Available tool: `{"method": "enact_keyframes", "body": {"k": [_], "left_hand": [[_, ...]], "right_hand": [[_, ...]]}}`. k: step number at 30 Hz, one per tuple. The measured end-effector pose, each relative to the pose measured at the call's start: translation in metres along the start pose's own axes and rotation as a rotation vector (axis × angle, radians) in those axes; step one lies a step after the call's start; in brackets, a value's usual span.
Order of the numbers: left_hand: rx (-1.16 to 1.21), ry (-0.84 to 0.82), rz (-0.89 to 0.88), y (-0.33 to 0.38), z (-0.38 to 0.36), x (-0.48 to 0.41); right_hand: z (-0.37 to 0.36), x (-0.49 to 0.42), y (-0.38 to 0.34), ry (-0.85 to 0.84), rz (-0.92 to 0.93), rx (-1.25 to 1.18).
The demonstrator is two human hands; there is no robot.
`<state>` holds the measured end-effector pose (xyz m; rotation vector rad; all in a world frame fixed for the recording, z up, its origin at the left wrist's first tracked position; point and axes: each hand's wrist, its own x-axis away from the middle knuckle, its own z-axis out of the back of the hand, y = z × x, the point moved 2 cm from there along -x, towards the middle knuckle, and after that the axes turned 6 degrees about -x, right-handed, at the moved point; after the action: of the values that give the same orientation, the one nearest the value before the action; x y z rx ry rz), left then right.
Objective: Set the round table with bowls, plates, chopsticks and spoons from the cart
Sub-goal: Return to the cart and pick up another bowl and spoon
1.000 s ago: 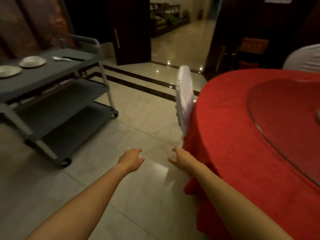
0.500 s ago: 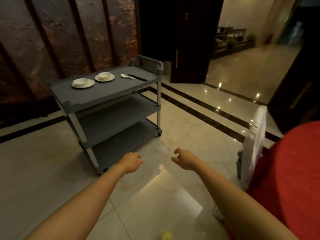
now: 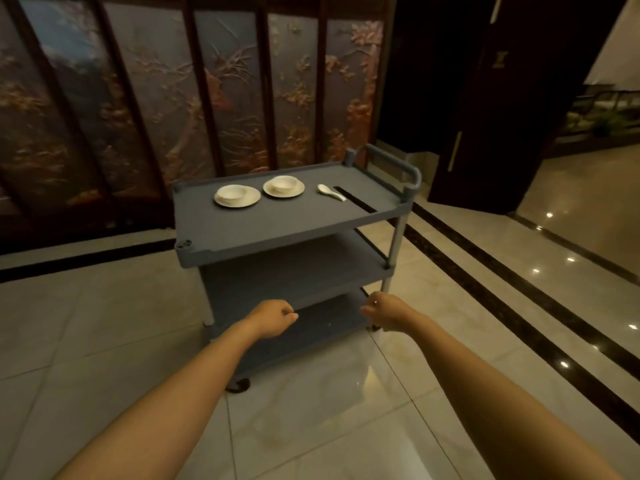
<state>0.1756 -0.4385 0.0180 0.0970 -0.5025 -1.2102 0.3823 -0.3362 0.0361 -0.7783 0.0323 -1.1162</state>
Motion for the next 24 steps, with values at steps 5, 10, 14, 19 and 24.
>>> {"method": "enact_keyframes", "body": {"k": [5,10,14,19,24], "left_hand": [[0.120,0.036,0.072,-0.015,0.034,-0.078],[0.287,0.045,0.132,-0.040,0.066,-0.167],[0.418,0.034,0.220,-0.068,0.094,-0.230],[0.648,0.099,0.359,-0.103,0.124,-0.284],[0.789,0.193,0.498,-0.149,0.147,-0.327]], "right_hand": [[0.019,-0.092,-0.022,-0.039,0.053,-0.005],[0.042,-0.197,-0.054,-0.088,0.078,0.014],[0.057,-0.272,-0.088,-0.122,0.061,-0.030],[0.059,-0.343,-0.126,-0.172,0.037,-0.104],[0.056,-0.415,-0.163,-0.241,0.031,-0.155]]}}
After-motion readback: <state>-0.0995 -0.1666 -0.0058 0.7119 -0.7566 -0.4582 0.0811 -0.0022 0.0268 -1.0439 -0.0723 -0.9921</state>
